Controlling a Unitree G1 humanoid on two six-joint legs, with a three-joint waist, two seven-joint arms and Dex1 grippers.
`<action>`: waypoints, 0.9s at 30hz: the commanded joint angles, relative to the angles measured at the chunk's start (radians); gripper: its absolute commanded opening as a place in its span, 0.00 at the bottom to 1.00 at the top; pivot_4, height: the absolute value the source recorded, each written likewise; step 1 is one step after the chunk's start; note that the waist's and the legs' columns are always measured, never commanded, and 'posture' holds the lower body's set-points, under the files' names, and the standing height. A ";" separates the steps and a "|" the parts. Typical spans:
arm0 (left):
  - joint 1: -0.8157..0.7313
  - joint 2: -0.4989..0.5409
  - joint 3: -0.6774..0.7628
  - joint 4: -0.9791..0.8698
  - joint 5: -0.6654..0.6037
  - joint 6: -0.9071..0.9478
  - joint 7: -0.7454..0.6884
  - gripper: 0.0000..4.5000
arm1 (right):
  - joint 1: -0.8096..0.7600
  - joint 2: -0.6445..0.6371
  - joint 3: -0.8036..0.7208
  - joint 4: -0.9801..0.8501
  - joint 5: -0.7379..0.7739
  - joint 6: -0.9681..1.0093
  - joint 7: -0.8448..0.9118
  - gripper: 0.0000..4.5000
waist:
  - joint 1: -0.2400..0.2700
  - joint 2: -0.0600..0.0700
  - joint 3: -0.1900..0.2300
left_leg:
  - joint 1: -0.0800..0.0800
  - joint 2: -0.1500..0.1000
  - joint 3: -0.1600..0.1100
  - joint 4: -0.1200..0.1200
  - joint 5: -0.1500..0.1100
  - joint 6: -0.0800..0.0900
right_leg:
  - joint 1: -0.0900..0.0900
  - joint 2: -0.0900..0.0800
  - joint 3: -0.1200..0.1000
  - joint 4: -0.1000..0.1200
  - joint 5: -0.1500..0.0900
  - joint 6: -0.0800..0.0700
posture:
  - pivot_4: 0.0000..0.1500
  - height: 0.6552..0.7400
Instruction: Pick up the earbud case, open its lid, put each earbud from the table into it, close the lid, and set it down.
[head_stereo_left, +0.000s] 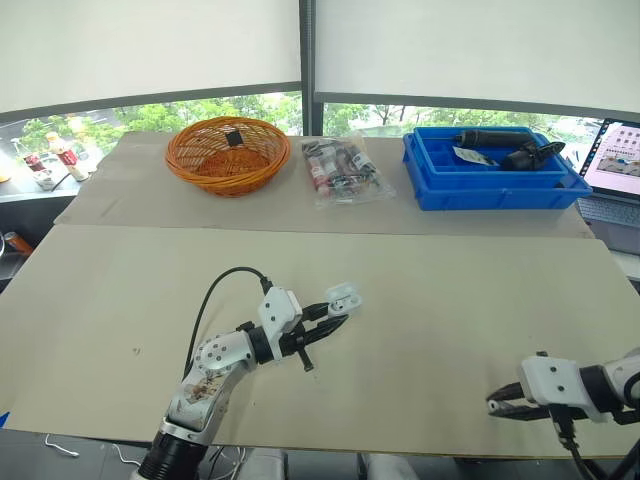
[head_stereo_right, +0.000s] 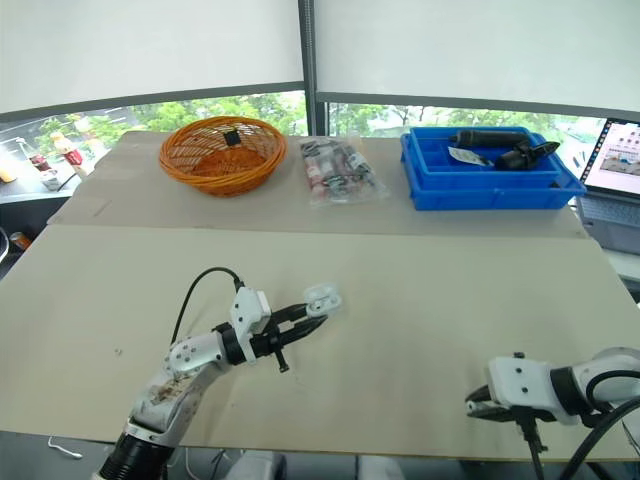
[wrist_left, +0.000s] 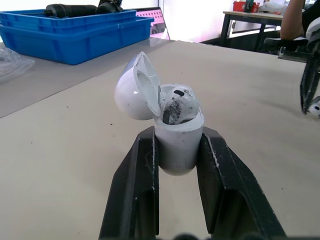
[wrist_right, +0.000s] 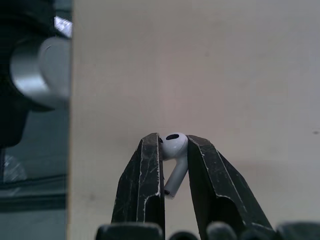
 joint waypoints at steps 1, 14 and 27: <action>0.009 0.004 0.004 -0.055 -0.021 0.001 0.006 0.12 | 0.002 -0.014 -0.005 0.020 -0.018 -0.061 0.012 0.07 | -0.001 0.000 0.000 | 0.000 0.000 0.000 0.000 0.000 0.000 | 0.000 0.000 0.000 0.000 0.000 0.000 | 1.00 0.66; 0.011 0.005 0.000 -0.064 -0.020 0.010 0.017 0.12 | -0.063 -0.020 0.057 0.032 -0.033 -0.034 0.021 0.07 | -0.002 0.000 0.000 | 0.001 0.000 0.000 0.000 0.000 0.000 | 0.001 0.000 0.000 0.001 0.000 0.000 | 1.00 0.66; 0.006 0.005 -0.002 -0.060 -0.020 0.009 0.015 0.12 | -0.050 -0.049 -0.022 -0.050 0.001 0.037 0.007 0.73 | 0.002 0.000 0.000 | 0.001 0.000 0.000 0.000 0.000 0.000 | 0.001 0.000 0.000 0.001 0.000 0.000 | 1.00 0.66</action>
